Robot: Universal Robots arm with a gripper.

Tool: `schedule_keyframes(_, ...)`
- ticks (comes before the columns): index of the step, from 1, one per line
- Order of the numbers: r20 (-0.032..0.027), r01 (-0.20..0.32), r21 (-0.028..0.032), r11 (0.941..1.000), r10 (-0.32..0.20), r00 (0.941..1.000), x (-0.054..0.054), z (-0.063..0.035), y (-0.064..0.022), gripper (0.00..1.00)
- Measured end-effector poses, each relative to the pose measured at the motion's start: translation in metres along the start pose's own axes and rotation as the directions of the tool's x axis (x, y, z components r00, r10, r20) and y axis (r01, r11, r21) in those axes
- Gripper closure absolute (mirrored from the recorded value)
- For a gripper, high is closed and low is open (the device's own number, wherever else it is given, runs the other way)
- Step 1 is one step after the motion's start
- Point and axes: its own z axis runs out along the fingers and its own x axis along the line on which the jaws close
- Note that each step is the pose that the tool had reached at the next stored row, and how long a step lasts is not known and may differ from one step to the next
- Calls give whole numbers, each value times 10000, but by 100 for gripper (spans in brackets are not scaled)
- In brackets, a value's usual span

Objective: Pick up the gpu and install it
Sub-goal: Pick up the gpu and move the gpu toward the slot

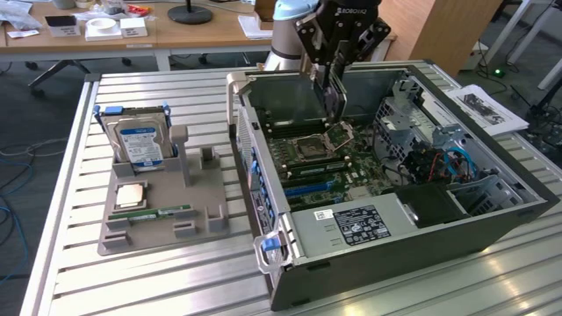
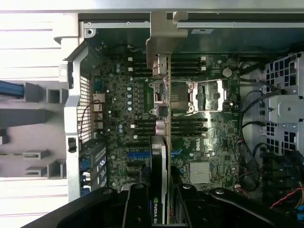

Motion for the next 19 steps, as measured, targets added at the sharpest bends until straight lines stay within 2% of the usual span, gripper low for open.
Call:
schedule_keyframes(4,0,1,0,10000,-1,10000,-54,1,4,73)
schedule_keyframes(19,0,0,0,10000,0,10000,-79,3,7,73)
